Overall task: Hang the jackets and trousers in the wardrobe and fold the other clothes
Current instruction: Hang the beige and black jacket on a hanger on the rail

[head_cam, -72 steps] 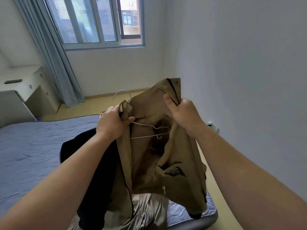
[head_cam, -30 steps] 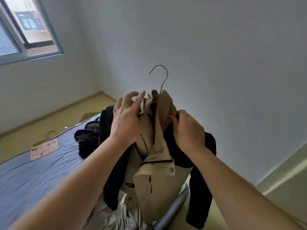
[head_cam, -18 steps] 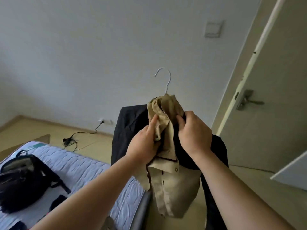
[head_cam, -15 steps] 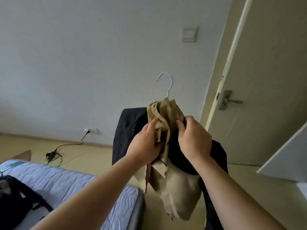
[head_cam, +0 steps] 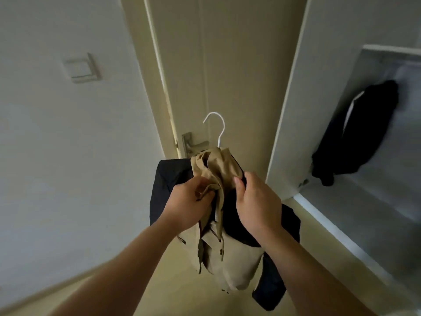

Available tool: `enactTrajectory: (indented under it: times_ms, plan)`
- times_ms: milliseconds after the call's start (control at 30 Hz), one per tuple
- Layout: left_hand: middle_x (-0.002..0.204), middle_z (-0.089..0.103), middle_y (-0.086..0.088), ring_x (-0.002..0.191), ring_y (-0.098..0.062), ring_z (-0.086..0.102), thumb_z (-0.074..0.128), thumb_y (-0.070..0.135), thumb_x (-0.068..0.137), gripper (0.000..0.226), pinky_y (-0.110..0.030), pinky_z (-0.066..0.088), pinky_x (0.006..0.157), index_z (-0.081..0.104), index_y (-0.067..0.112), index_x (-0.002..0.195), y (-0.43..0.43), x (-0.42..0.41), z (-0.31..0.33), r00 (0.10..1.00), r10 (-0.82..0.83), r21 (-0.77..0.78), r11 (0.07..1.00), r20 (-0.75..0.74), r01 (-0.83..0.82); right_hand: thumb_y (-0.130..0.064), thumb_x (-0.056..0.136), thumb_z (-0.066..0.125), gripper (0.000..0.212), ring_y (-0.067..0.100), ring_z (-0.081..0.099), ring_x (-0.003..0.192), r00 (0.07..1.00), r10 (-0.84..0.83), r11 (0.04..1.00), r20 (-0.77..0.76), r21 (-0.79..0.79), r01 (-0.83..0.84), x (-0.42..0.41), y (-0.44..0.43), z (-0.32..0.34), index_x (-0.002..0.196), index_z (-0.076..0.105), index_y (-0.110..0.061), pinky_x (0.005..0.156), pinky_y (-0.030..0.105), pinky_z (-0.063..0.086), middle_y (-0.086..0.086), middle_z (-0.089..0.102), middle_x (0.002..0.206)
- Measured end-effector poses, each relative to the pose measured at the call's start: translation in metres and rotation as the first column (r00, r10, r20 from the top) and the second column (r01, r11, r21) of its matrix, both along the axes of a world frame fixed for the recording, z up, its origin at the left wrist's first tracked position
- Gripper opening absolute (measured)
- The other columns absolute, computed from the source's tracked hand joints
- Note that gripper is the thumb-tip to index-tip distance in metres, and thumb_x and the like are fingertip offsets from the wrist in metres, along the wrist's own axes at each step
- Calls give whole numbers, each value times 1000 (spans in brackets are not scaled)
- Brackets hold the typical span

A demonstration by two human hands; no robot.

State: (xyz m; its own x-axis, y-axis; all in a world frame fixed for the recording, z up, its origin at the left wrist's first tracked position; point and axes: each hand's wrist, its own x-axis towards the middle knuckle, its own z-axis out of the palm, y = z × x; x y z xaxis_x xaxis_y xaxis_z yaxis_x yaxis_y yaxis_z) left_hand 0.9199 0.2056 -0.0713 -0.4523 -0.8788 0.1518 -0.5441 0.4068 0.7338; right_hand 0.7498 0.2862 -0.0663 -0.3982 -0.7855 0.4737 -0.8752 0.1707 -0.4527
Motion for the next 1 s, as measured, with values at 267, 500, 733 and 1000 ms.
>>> enactTrajectory:
  times_ms: [267,500,733,1000]
  plan:
    - [93,69,29,90,11,63,68,28,93,15,0,43,72,71,36,105,-67,-171,0,911,-412,149,900,-15,409,-59,98,23,48,-2,45,64,952,-290,950,99,151,274,-141,-12,-18,106,56,-23,69,18,41,-13,52,80]
    - [92,61,29,83,23,57,69,21,94,20,4,39,75,65,40,96,-119,-336,-13,683,-729,167,669,-46,725,-49,103,30,32,20,61,81,802,-581,807,139,228,545,-253,-26,-27,112,51,-27,68,37,49,-6,60,91]
    - [87,53,33,78,15,52,66,18,94,18,2,34,69,64,36,100,-137,-501,-18,464,-886,189,459,22,868,-61,100,22,58,18,62,95,577,-801,598,159,265,756,-352,-21,-29,127,53,-20,91,36,49,-2,63,109]
    - [81,63,15,75,-4,61,64,6,87,23,-11,47,64,65,29,92,-122,-685,-19,400,-915,203,404,62,892,-70,90,21,74,7,51,85,399,-856,481,328,224,848,-497,-15,-49,130,52,-17,85,19,42,0,64,112]
